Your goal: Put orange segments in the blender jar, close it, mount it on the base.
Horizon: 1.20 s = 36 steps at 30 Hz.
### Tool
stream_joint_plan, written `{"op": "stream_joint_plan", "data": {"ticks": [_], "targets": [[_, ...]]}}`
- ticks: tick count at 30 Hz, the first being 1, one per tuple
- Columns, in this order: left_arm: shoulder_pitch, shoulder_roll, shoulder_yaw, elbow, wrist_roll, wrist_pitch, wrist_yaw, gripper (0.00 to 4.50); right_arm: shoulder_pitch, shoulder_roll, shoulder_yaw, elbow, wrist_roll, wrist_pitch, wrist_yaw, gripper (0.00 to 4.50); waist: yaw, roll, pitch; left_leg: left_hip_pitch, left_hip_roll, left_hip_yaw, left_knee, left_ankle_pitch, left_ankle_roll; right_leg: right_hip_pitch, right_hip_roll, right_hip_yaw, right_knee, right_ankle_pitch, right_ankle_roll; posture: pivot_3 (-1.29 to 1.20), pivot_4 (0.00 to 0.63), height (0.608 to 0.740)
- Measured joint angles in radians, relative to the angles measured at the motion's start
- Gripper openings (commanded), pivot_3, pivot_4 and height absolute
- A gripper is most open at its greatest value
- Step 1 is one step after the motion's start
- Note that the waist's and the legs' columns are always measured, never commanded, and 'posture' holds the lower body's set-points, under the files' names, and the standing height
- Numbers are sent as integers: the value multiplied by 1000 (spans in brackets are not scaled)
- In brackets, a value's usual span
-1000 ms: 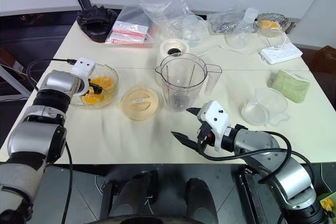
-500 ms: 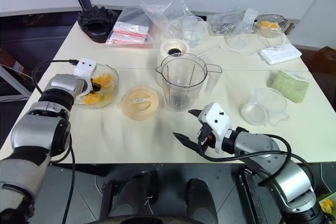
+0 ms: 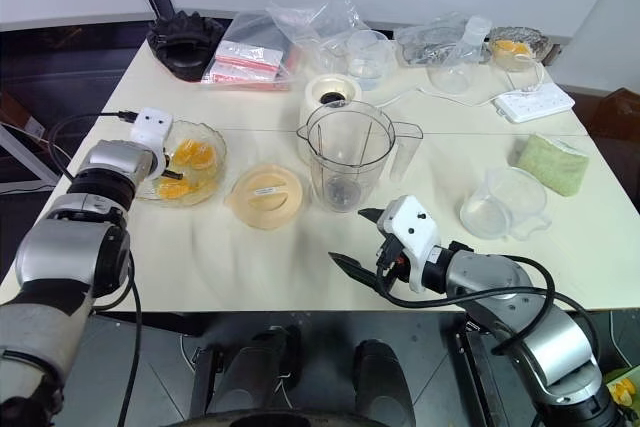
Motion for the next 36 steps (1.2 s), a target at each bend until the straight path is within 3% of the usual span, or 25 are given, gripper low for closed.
{"op": "stream_joint_plan", "data": {"ticks": [9, 12, 17, 18, 24, 36], "targets": [[153, 38, 9, -596, -28, 399, -78, 623, -25, 0, 19, 39, -12, -10, 23, 4500, -4, 0, 0, 0, 1, 0, 0, 0, 0, 0, -1, 1, 0, 0, -1, 0, 150, 740], [205, 48, 18, -684, -46, 480, -100, 1513, -32, -1, 21, 51, -17, -11, 36, 4500, -4, 0, 0, 0, 1, 0, 0, 0, 0, -1, -2, 1, 0, 0, -1, 0, 150, 740], [247, 155, -64, -809, -70, 518, -222, 4102, -35, -13, 5, 70, -18, -12, 58, 4500, -1, 0, 0, 0, 1, 0, 0, -2, -2, -1, -3, 1, 0, -2, -5, 0, 150, 740], [240, 185, -88, -814, -70, 501, -255, 4450, -35, -14, -2, 75, -18, -12, 63, 4500, 0, 1, 0, 0, 0, 0, 0, -2, -3, -1, -4, 2, 0, -2, -6, 0, 150, 740], [171, 209, -202, -742, -70, 360, -419, 4450, -35, -17, -6, 96, -29, -22, 76, 4500, 0, 1, 0, -1, -1, 0, 0, -2, -2, -1, -7, 2, -2, -2, -6, 0, 150, 740], [92, 42, -277, -360, 12, 72, -424, 4450, -19, -17, -6, 96, -39, -35, 74, 4500, 1, 1, 0, -1, -1, 0, 0, 0, 1, -1, -5, 0, -1, -2, -5, 0, 150, 740]]}}
